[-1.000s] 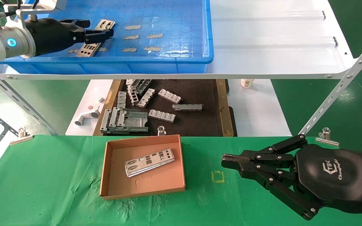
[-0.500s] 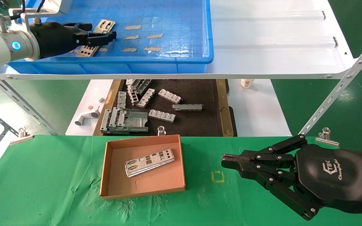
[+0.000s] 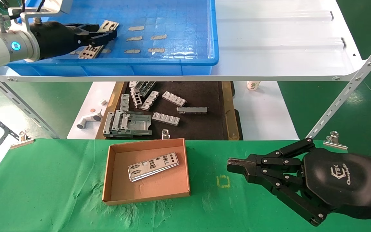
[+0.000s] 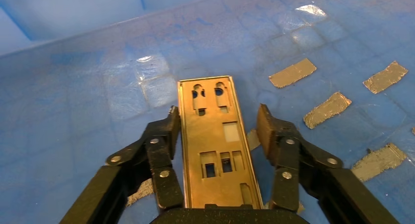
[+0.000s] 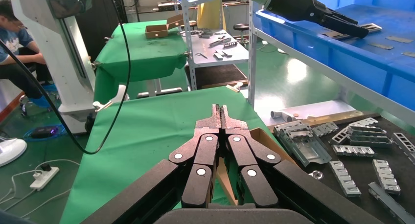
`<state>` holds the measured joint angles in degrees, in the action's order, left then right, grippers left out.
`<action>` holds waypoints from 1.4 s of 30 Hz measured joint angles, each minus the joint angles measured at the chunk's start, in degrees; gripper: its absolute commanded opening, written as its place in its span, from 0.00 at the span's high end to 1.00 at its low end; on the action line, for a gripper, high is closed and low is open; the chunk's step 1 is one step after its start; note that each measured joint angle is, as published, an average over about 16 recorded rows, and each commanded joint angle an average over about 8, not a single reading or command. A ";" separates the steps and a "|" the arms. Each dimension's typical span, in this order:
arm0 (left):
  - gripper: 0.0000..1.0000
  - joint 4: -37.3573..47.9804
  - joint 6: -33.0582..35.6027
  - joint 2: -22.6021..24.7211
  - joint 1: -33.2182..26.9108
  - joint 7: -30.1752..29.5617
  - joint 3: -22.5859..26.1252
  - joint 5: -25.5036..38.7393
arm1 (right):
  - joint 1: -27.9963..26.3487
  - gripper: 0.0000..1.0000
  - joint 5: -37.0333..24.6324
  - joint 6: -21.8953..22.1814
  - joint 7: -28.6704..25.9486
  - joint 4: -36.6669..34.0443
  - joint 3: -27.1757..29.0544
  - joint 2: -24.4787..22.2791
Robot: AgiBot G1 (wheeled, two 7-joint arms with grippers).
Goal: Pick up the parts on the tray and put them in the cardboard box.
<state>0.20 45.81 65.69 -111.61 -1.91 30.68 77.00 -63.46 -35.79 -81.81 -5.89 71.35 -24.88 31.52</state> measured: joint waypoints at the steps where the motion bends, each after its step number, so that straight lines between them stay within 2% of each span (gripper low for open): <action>1: 1.00 0.00 0.00 -0.02 0.00 -0.01 0.01 0.02 | 0.00 1.00 0.00 0.00 0.00 0.00 0.00 0.00; 17: 1.00 -0.90 2.11 -0.93 -0.82 0.24 -0.39 -0.58 | 0.00 1.00 0.00 0.00 0.00 0.00 0.00 0.00; 33: 1.00 -3.19 14.99 -4.45 -2.87 4.65 -1.38 -2.20 | 0.00 1.00 0.00 0.00 0.00 0.00 0.00 0.00; 38: 1.00 -2.43 14.17 -4.00 -2.82 5.79 -1.40 -2.24 | 0.00 1.00 0.00 0.00 0.00 0.00 0.00 0.00; 42: 1.00 -1.38 9.98 -2.72 -2.54 6.21 -1.41 -2.22 | 0.00 1.00 0.00 0.00 0.00 0.00 0.00 0.00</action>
<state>-1.18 55.79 62.97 -114.16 4.29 29.27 74.79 -63.46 -35.78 -81.81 -5.89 71.35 -24.88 31.52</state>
